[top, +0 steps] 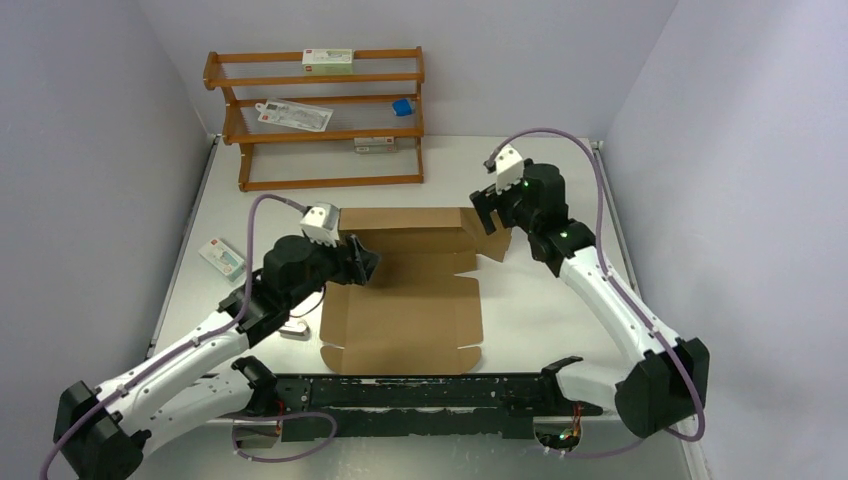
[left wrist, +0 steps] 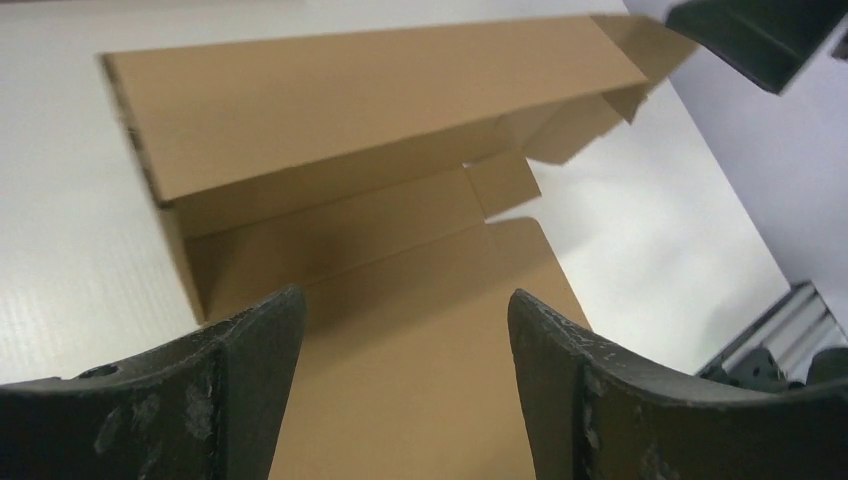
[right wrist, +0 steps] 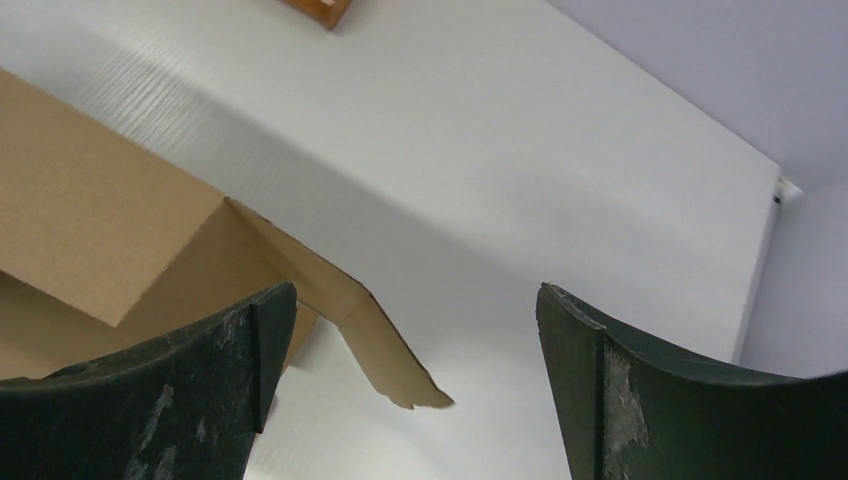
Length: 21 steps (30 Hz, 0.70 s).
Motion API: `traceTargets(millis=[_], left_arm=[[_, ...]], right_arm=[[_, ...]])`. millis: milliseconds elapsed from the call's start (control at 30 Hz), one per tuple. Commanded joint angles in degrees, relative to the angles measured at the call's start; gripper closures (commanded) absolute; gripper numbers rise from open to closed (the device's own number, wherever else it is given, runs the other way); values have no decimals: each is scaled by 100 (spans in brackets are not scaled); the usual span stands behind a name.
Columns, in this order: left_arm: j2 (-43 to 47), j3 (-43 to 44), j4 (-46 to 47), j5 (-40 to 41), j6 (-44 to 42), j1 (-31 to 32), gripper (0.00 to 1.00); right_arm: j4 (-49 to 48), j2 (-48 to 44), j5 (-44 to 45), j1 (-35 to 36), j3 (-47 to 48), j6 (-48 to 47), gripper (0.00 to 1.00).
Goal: Fold the paper box
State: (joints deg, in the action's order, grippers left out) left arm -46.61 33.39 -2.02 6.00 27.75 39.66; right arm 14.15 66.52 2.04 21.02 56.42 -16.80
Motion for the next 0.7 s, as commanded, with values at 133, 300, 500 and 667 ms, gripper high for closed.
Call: traceTargets(millis=[133,300,500,667], left_arm=[[-216,258,579,-130,-468,737,22],[-431,238,745,8,-737,1109,22],[-873,255,983,34,-1069,1636,21],[-1146,74,1394,77,-1154,1866,21]], right_arm=[[341,584,-1409,-93,334,-1006,9],[483,921,-1631,-93,509,-1198,16],[730,1299,-1707,-104,721,-1214,27],[770,1380,-2060,-94,730,-1039,37]])
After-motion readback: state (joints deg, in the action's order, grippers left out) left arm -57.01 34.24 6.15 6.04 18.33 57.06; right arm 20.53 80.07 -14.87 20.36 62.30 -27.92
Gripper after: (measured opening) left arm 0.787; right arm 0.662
